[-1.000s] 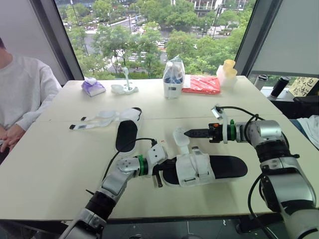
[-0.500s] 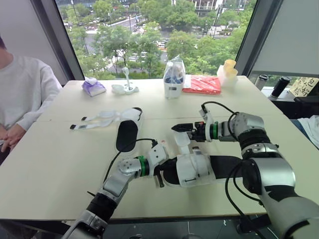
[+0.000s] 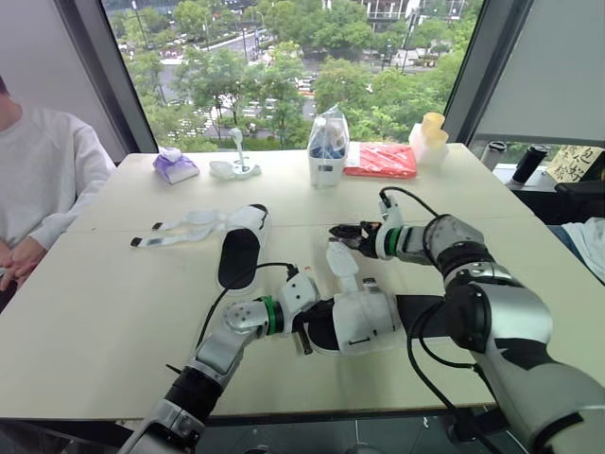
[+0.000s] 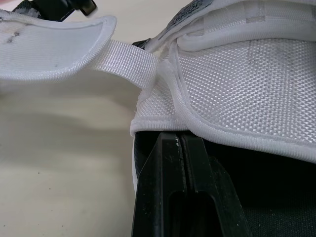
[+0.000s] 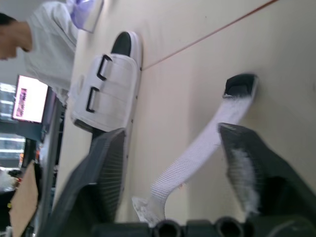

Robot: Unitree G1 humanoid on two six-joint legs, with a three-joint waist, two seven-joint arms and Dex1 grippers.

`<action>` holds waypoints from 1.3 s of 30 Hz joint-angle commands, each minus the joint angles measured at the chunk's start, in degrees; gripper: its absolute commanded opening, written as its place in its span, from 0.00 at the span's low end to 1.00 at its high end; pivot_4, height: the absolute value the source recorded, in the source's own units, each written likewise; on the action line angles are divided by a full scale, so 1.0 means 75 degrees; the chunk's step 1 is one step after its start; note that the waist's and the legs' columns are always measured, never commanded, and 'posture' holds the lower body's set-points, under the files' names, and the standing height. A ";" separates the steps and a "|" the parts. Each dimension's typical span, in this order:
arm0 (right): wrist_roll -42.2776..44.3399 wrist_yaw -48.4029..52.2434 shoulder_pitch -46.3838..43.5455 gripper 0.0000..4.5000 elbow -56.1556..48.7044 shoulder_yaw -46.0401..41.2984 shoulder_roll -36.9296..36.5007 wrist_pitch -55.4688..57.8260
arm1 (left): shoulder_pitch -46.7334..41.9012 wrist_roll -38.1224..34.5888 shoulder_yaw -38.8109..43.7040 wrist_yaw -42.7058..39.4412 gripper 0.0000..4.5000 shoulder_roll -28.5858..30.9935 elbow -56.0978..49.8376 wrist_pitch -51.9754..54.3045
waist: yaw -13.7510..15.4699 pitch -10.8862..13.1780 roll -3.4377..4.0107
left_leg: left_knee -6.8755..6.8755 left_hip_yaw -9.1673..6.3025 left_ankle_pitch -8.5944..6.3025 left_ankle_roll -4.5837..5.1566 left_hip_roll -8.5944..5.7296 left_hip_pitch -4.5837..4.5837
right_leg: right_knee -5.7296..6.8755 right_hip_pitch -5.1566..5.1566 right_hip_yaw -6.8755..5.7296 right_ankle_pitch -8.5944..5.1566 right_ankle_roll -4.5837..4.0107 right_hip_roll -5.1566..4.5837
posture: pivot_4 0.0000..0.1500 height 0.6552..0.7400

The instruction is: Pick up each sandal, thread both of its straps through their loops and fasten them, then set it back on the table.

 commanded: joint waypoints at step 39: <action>-0.0961 0.0611 -0.0492 0.80 0.0517 -0.0221 0.0795 -0.1224 | 0.0821 0.0532 -0.0093 0.0637 0.00 0.0331 -0.0302 0.0472 | -0.0055 0.0000 0.0001 | -0.0012 -0.0001 0.0001 -0.0004 0.0005 0.0011 | 0.0053 -0.0031 0.0012 -0.0001 0.0000 0.0011 | 1.00 1.00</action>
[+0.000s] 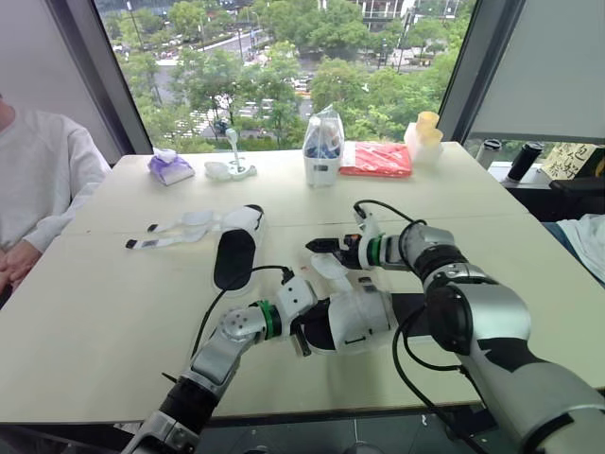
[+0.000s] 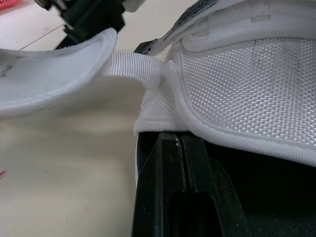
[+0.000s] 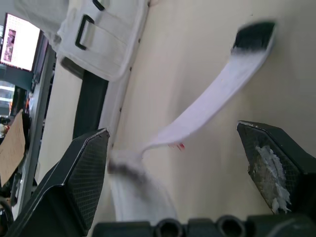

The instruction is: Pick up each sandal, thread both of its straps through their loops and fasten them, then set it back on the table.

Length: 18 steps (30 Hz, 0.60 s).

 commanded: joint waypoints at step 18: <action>0.0057 0.1531 -0.0341 0.00 -0.0324 -0.0025 -0.0439 -0.0381 | 0.0396 0.0362 -0.0137 0.0127 0.00 0.0264 0.0346 0.0431 | -0.0110 0.0000 0.0001 | -0.0008 0.0003 0.0000 0.0000 0.0002 -0.0001 | 0.0000 -0.0004 0.0003 -0.0001 -0.0001 0.0005 | 1.00 1.00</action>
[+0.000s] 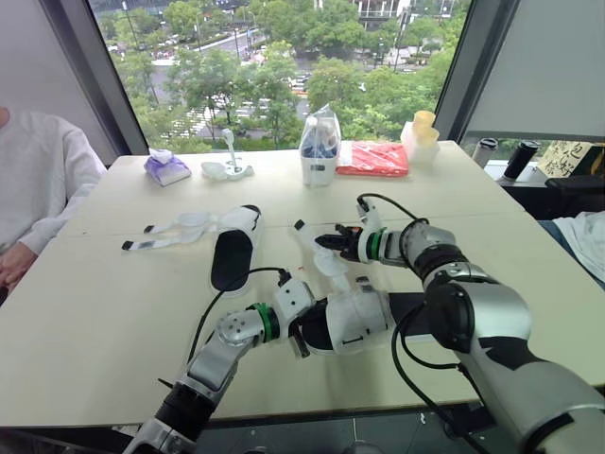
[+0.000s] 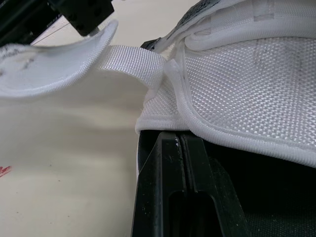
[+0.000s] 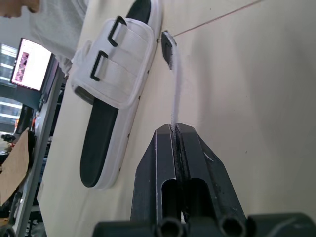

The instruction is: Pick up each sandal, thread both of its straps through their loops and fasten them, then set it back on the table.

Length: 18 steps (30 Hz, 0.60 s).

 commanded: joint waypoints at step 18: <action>-0.0246 0.3810 0.0193 0.99 -0.1609 0.1455 -0.1152 0.0170 | 0.0119 0.0371 -0.0243 -0.0329 0.00 0.0201 0.0879 0.0211 | -0.0012 -0.0002 0.0002 | 0.0008 -0.0002 0.0000 -0.0001 -0.0002 0.0002 | 0.0002 0.0007 -0.0002 0.0000 0.0001 -0.0002 | 1.00 1.00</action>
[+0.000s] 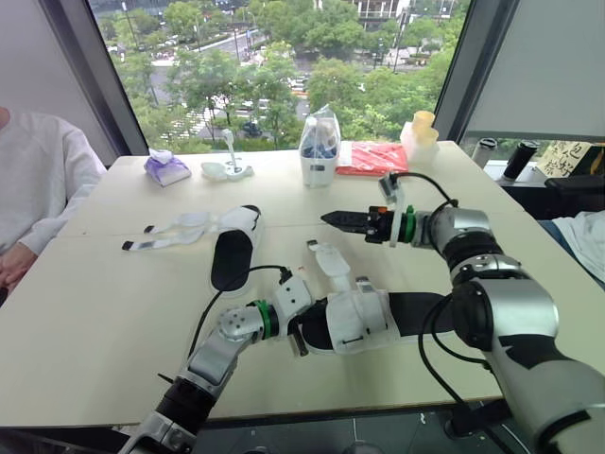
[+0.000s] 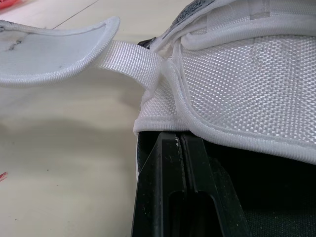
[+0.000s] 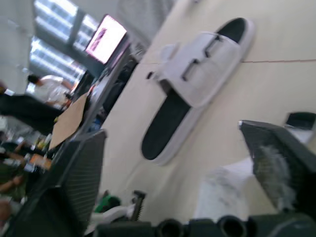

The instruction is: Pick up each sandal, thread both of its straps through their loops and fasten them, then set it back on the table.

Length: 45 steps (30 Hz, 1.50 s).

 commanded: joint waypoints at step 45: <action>0.0016 -0.1198 -0.0715 0.99 0.1118 -0.0827 0.1307 -0.0052 | 0.0624 0.0423 -0.0138 0.0379 0.00 0.0185 0.0311 0.0424 | -0.0047 -0.0004 0.0009 | -0.0004 -0.0003 0.0001 -0.0004 0.0001 0.0005 | 0.0007 -0.0006 0.0002 0.0000 -0.0001 -0.0001 | 1.00 1.00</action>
